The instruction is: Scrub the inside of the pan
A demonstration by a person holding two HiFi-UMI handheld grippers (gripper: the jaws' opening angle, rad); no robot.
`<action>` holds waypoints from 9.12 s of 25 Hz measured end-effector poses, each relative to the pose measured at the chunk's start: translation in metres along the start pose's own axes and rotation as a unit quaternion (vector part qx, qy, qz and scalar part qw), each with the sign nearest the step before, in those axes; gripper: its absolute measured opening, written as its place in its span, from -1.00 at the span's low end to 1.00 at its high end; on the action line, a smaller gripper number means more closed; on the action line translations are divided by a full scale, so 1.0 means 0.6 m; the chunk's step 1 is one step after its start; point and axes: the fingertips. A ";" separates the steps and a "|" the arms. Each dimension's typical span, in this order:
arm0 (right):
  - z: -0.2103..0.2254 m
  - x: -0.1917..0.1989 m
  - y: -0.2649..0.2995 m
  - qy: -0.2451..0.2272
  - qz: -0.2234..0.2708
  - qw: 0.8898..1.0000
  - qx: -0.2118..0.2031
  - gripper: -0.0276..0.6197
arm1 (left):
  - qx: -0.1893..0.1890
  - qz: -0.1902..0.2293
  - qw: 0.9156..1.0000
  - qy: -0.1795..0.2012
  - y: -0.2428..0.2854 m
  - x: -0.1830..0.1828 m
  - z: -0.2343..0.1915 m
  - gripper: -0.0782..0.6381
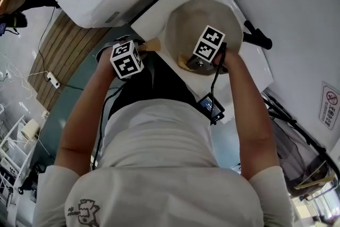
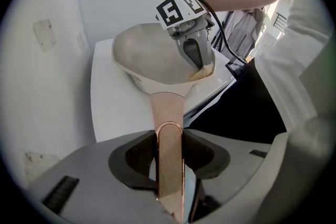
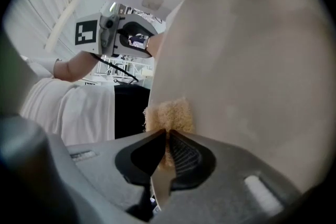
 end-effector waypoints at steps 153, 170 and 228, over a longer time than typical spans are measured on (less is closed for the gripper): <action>0.163 -0.194 -0.126 -0.267 0.090 0.836 0.471 -0.83 | 0.023 0.028 0.997 -0.070 0.005 0.002 0.021 -0.37; 0.127 -0.041 -0.023 -0.228 -0.007 0.908 0.352 -0.84 | 0.045 0.024 0.995 -0.082 0.005 0.002 0.034 -0.37; 0.199 0.030 -0.115 -0.179 -0.087 0.892 0.406 -0.83 | 0.069 0.017 0.993 -0.090 0.009 0.002 0.040 -0.37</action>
Point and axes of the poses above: the fingertips, and each gripper's own axes: y forward along the fingers, z to its right, x out of its underside, and after that the axes turned 3 degrees about z, right-handed
